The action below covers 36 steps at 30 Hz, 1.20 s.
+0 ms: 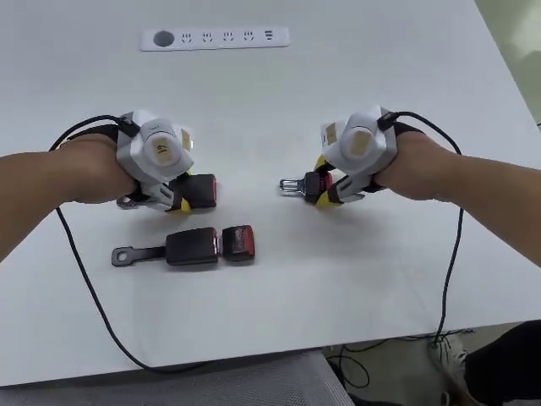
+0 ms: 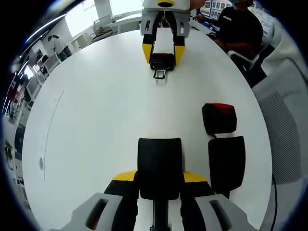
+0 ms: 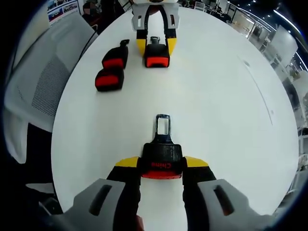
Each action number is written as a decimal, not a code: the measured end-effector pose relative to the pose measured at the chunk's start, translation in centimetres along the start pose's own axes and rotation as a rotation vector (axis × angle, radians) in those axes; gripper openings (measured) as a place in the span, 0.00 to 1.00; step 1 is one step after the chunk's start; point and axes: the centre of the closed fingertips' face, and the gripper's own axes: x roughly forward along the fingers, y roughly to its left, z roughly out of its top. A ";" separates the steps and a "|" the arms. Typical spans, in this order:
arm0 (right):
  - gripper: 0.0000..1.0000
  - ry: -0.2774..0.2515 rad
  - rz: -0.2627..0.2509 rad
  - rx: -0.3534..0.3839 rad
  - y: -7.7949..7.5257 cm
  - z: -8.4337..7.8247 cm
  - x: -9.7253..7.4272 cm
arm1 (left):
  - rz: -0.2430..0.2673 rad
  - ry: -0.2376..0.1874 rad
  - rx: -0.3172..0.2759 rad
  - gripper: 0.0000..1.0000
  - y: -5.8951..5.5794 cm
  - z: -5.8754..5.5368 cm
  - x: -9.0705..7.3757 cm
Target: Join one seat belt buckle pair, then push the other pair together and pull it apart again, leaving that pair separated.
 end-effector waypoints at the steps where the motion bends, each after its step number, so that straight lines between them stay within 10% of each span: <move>1: 0.32 0.002 0.001 -0.001 0.1 -0.1 -0.1 | 0.001 -0.001 -0.001 0.33 0.0 0.0 0.0; 20: 0.37 -0.029 -0.072 0.064 0.4 0.2 -0.9 | 0.029 0.011 -0.020 0.44 -1.0 -0.7 -0.5; 30: 0.46 -0.124 -0.176 0.181 1.1 2.6 -2.8 | 0.180 -0.102 -0.141 0.51 -0.6 -0.7 -4.6; 36: 0.52 -0.177 -0.207 0.249 4.0 3.9 -3.9 | 0.228 -0.144 -0.232 0.60 -2.4 -2.3 -7.3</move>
